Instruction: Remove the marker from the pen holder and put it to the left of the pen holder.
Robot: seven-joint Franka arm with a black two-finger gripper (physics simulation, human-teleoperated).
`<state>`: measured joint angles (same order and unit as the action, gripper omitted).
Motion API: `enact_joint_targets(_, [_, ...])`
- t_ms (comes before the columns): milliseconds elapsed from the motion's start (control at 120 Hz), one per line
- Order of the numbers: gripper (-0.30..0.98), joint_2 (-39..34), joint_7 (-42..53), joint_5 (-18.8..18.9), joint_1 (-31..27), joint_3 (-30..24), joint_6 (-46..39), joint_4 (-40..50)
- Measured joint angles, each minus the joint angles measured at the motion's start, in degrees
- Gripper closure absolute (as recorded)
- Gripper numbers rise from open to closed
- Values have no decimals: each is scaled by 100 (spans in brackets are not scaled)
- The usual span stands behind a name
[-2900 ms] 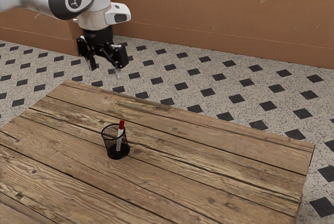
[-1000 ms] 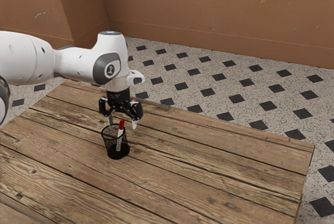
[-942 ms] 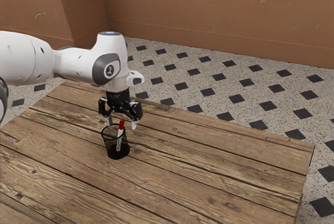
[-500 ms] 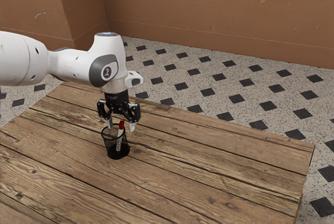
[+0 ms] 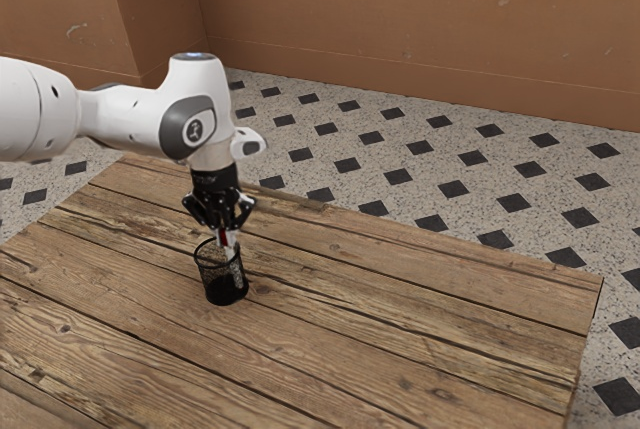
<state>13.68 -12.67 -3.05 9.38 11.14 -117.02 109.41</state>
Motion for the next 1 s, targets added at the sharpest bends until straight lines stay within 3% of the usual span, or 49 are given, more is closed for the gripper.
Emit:
enact_joint_targets(192, [76,-458,-76,265,-2,172,203,-94])
enact_joint_targets(442, [77,-684,-128,821,-252,285,976,-1314])
enact_joint_targets(617, [77,-461,-147,903,-1307,271,906,-583])
enact_joint_targets(775, [76,69,-165,785,-1462,243,474,-398])
enact_joint_targets(1000, [32,-47,-135,586,-1406,206,223,-357])
